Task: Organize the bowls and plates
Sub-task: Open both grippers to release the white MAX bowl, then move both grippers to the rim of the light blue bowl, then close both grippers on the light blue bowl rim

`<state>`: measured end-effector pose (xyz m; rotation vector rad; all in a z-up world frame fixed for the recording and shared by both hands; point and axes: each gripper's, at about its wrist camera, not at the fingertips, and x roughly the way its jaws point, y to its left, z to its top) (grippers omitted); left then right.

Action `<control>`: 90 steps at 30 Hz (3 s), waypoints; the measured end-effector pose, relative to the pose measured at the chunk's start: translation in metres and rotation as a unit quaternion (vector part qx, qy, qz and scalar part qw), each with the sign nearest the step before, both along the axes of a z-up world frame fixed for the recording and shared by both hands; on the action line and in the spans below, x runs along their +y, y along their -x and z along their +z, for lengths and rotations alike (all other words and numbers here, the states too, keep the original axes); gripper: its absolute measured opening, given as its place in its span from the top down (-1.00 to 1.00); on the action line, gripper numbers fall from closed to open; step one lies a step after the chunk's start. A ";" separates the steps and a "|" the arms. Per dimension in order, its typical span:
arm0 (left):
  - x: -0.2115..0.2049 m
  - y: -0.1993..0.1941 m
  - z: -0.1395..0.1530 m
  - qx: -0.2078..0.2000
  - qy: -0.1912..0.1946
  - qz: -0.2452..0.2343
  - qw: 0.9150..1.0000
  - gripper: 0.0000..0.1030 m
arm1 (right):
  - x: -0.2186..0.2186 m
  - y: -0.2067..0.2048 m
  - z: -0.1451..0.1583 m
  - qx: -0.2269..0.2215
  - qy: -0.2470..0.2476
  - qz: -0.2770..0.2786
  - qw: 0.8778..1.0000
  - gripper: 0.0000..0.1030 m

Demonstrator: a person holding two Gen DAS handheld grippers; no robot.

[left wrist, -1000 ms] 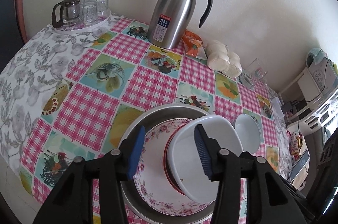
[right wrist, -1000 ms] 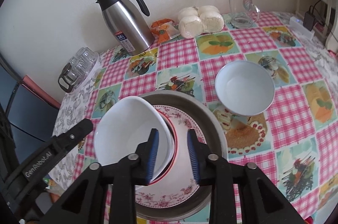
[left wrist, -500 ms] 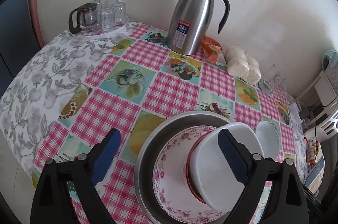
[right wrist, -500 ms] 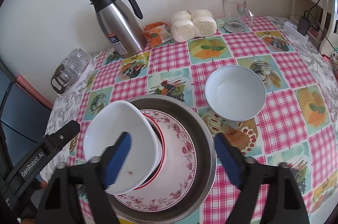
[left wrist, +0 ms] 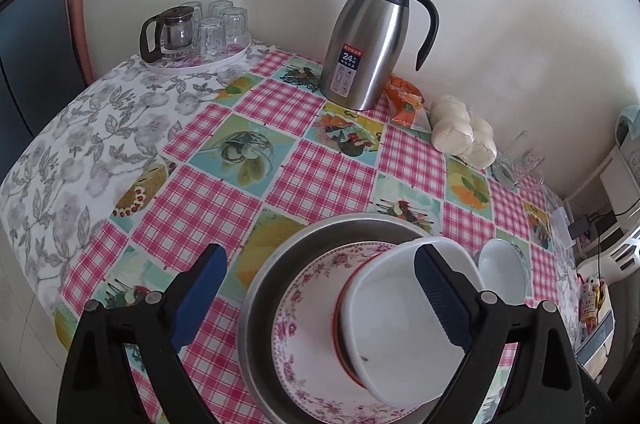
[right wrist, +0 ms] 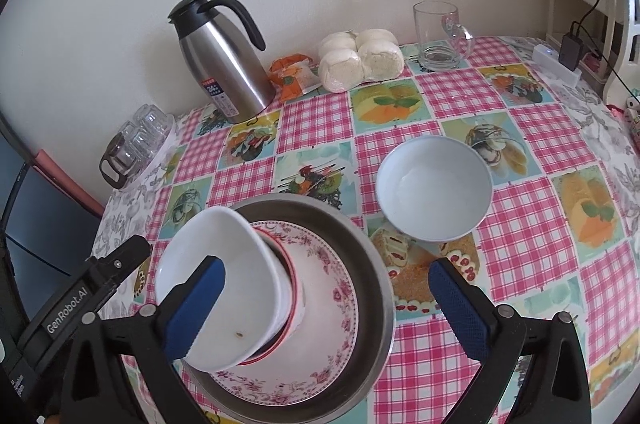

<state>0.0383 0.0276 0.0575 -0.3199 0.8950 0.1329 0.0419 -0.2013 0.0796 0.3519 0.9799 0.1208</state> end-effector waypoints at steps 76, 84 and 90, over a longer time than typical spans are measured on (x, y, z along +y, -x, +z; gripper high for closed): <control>-0.221 -0.104 -0.089 0.086 -0.057 -0.221 0.970 0.27 | -0.135 -0.056 -0.126 0.075 -0.099 -0.104 0.987 0.70; -0.225 -0.103 -0.097 0.095 -0.043 -0.233 0.967 0.62 | -0.132 -0.056 -0.130 0.076 -0.110 -0.101 0.986 0.77; -0.220 -0.102 -0.093 0.096 -0.020 -0.231 0.968 0.67 | -0.134 -0.054 -0.128 0.084 -0.114 -0.108 0.984 0.77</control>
